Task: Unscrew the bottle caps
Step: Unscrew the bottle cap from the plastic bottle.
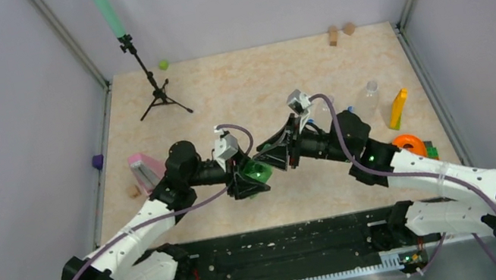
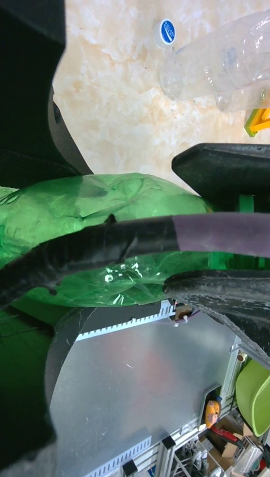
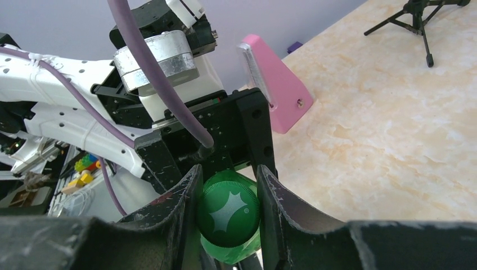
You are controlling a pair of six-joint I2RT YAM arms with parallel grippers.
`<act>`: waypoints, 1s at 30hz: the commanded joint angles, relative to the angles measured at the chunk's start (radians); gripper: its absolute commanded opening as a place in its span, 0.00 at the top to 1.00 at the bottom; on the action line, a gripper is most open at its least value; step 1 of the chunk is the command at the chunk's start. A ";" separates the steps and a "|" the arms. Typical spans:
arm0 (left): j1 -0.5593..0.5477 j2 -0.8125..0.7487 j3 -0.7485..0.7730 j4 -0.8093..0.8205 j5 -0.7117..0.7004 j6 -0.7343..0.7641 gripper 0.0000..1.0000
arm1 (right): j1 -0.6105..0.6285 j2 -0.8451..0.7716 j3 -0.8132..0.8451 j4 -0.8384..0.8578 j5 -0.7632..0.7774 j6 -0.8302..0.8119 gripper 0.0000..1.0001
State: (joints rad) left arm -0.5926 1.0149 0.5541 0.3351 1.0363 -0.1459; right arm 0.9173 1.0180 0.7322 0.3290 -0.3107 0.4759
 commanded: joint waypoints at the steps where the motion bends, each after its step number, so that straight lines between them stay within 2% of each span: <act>1: -0.002 0.016 0.057 0.021 -0.073 0.005 0.85 | 0.002 0.013 -0.017 0.047 -0.016 0.025 1.00; 3: -0.002 0.021 0.073 -0.023 -0.097 0.011 0.84 | 0.001 0.010 -0.020 0.047 -0.007 0.025 1.00; 6: -0.002 0.021 0.092 -0.087 -0.195 0.005 0.93 | 0.001 0.010 -0.020 0.027 0.019 0.023 1.00; 8: -0.002 0.015 0.069 -0.048 -0.213 -0.003 1.00 | 0.001 0.011 -0.024 0.017 0.037 0.024 1.00; 10: -0.002 0.012 0.058 -0.017 -0.214 -0.031 1.00 | 0.001 0.015 -0.030 0.006 0.059 0.025 1.00; 12: -0.001 0.024 0.079 -0.058 -0.220 -0.018 1.00 | 0.000 0.019 -0.031 -0.012 0.079 0.027 1.00; 13: -0.001 0.030 0.091 -0.091 -0.222 0.005 1.00 | 0.001 0.019 -0.031 -0.023 0.096 0.030 0.92; 16: -0.001 0.031 0.104 -0.176 -0.265 0.082 1.00 | 0.001 0.002 -0.033 -0.057 0.154 0.040 0.56; 18: -0.002 0.023 0.103 -0.222 -0.301 0.134 1.00 | 0.000 -0.025 -0.036 -0.082 0.205 0.049 0.41; 21: -0.005 0.008 0.098 -0.261 -0.373 0.190 1.00 | 0.002 -0.061 -0.030 -0.126 0.252 0.050 0.36; 30: -0.064 -0.001 0.112 -0.332 -0.514 0.299 1.00 | -0.001 -0.144 -0.049 -0.166 0.343 0.099 0.36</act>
State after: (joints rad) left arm -0.6239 1.0363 0.6216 0.0490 0.7338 0.0551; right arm 0.9142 0.8944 0.6769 0.1673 -0.0250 0.5381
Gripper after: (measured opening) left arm 0.614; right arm 0.638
